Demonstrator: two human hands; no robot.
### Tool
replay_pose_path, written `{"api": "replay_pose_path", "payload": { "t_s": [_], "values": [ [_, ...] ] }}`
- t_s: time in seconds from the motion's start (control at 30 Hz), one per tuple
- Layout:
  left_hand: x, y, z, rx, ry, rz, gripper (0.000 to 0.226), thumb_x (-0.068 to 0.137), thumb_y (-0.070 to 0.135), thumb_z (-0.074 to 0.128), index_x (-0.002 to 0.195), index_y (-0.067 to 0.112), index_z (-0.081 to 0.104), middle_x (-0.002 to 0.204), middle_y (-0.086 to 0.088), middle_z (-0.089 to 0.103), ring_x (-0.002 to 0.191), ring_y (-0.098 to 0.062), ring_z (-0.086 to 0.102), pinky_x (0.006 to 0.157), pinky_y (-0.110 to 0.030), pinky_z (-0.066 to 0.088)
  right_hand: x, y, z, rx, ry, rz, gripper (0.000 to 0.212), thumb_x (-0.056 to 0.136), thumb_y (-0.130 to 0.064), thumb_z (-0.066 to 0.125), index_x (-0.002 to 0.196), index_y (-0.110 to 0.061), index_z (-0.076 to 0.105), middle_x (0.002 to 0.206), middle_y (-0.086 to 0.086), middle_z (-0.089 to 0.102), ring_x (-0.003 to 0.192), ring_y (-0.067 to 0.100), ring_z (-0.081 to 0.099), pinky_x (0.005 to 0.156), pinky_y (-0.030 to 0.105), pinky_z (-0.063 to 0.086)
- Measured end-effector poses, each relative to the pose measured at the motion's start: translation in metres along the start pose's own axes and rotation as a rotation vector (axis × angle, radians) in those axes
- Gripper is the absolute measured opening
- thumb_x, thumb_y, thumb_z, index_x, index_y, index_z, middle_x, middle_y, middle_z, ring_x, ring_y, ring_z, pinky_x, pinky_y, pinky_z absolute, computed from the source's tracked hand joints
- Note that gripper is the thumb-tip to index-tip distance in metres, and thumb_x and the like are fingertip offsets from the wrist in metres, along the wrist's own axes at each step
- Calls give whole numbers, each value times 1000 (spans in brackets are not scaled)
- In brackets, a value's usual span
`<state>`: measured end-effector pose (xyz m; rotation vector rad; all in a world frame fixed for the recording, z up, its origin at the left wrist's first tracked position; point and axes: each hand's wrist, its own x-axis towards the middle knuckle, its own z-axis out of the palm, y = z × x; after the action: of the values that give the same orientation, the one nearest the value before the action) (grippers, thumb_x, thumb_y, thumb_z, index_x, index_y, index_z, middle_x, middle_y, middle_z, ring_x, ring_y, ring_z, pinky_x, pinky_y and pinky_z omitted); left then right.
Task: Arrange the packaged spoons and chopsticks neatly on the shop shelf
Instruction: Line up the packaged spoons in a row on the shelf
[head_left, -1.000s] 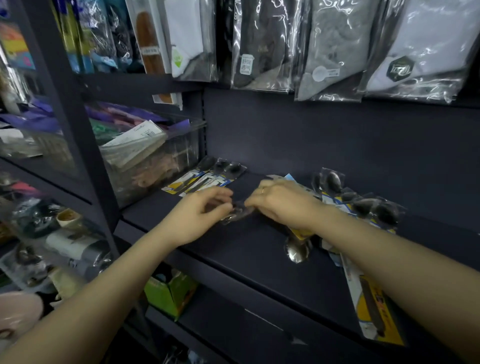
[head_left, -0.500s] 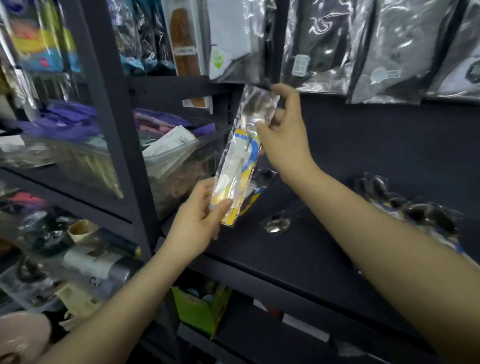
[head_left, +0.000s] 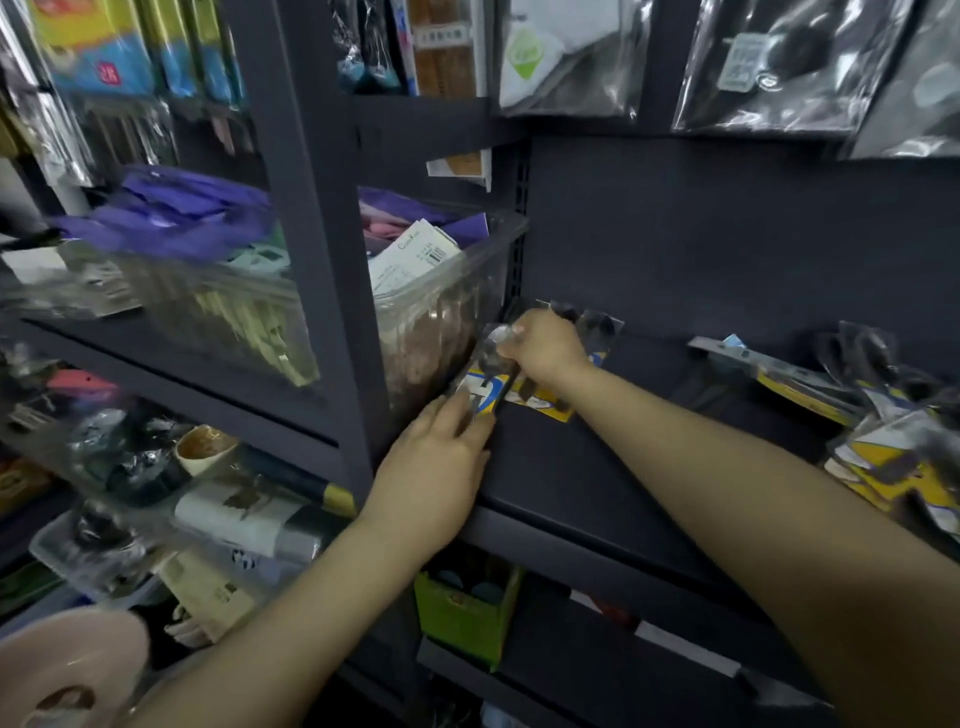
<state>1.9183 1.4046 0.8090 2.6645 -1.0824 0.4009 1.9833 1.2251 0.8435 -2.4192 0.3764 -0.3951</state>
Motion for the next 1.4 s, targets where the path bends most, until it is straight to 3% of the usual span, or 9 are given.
{"api": "replay_pose_path", "payload": {
  "t_s": [0.13,0.27,0.57,0.7,0.77,0.87,1.03,1.3,1.4],
  "values": [
    [14,-3,-2,-22,-128,-32,46,97,23,34,143,21,26,153,-8,18,139,-25,22,109,-37,31,-3,15,-1,-248,-151,-157,41,96,-36,37,122,-5,45,114,19,61,103,33,56,71,32,36],
    [18,-6,-6,-75,-152,-35,43,96,19,36,139,17,35,143,-6,37,127,-27,41,97,-40,43,-5,33,-6,-265,-270,-207,49,98,-36,32,143,-17,26,129,11,57,123,29,47,95,33,37],
    [22,-6,0,-44,-101,-48,41,95,19,37,136,16,38,139,-3,40,126,-25,40,94,-40,45,-4,55,-26,-476,-343,-293,46,99,-33,32,143,-22,30,145,6,40,133,25,36,108,36,31],
    [32,0,-1,-26,-99,-29,44,94,19,41,138,16,36,146,-5,33,133,-24,33,101,-38,40,-12,44,-46,-245,-341,-304,49,100,-28,34,146,-15,25,153,8,26,141,21,24,114,28,20],
    [44,9,-2,-51,-93,78,48,93,22,43,140,20,32,150,-4,27,136,-24,30,106,-36,35,-24,44,-75,-209,-278,-390,42,98,-21,42,139,-11,39,150,8,33,139,18,29,107,16,19],
    [64,26,0,10,-179,280,49,97,30,36,144,25,24,155,-2,16,140,-20,22,112,-29,21,-54,58,-120,-378,-404,-501,29,89,-12,57,118,-15,62,124,2,61,116,17,55,98,21,37],
    [77,26,9,125,-286,184,49,98,38,26,143,19,26,154,1,22,137,-19,29,106,-32,32,-95,80,-136,-594,-570,-523,57,77,-5,58,131,-22,50,137,-5,50,125,10,45,104,18,31],
    [81,28,8,139,-388,28,53,95,48,26,145,31,19,156,-7,14,142,-24,16,114,-35,18,-93,84,-121,-836,-333,-811,32,95,-20,41,122,-27,54,125,-11,57,120,12,47,98,27,32],
    [77,32,-3,8,-229,63,56,95,42,35,146,24,18,155,-13,10,144,-25,8,117,-32,10,-93,67,-128,-618,-62,-861,27,93,-10,44,110,-17,65,111,-1,67,108,21,58,91,31,38]
  ]
}}
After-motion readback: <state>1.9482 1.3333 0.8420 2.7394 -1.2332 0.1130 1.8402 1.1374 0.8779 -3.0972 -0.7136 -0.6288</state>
